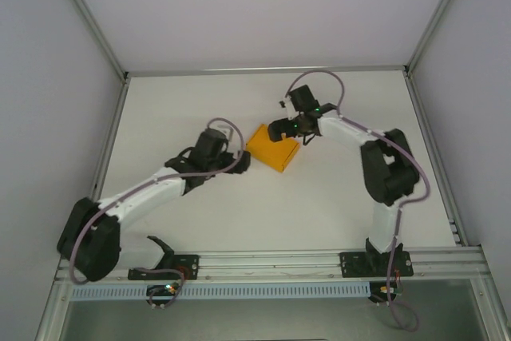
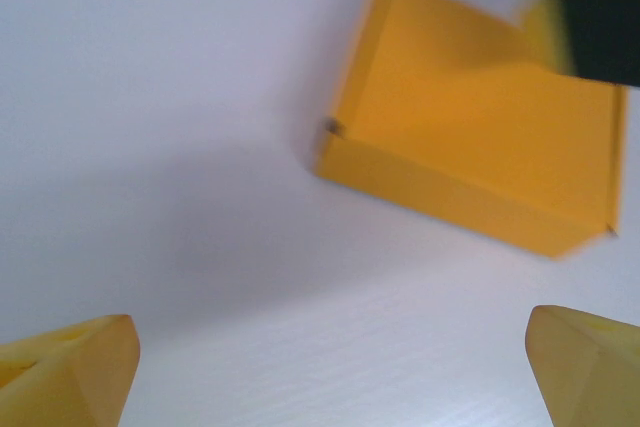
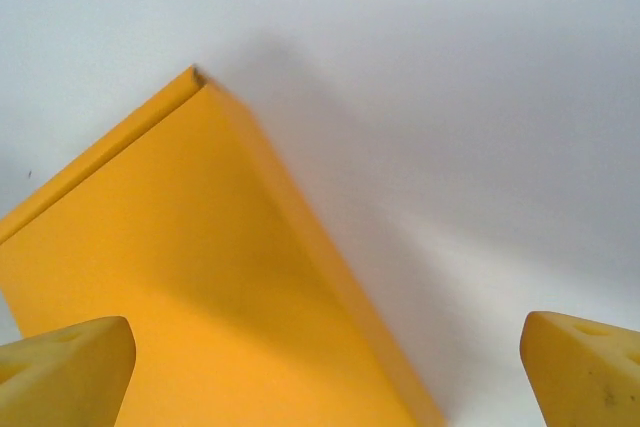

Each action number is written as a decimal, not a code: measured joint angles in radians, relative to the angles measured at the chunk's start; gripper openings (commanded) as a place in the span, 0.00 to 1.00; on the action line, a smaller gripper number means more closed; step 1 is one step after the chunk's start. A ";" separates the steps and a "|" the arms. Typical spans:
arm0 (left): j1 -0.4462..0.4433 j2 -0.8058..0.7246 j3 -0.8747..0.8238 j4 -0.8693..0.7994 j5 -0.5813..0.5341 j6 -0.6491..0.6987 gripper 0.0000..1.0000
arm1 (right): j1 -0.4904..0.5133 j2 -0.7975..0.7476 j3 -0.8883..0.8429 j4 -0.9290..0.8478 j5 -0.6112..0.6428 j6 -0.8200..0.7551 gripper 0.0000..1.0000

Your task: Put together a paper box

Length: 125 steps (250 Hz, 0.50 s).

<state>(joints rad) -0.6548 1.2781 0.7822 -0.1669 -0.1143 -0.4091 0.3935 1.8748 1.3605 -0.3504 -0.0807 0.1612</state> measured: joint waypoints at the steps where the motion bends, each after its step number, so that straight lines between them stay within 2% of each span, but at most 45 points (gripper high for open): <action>1: 0.004 -0.003 0.001 -0.001 -0.003 0.000 1.00 | -0.002 -0.006 -0.004 0.003 0.003 0.000 1.00; 53: 0.342 -0.102 -0.008 0.014 -0.157 0.012 1.00 | -0.156 -0.339 -0.258 0.205 0.085 -0.005 1.00; 90: 0.462 -0.070 -0.143 0.186 -0.278 0.115 1.00 | -0.246 -0.491 -0.539 0.402 0.156 -0.034 1.00; 110: 0.512 -0.011 -0.179 0.246 -0.291 0.175 1.00 | -0.267 -0.522 -0.700 0.521 0.175 -0.054 1.00; 125: 0.537 0.018 -0.227 0.370 -0.299 0.244 1.00 | -0.272 -0.524 -0.779 0.575 0.184 -0.076 1.00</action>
<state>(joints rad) -0.1181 1.2957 0.5552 0.2028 -0.4129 -0.1650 0.1219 1.3510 0.5819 0.2245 0.1032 0.0856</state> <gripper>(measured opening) 0.999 0.995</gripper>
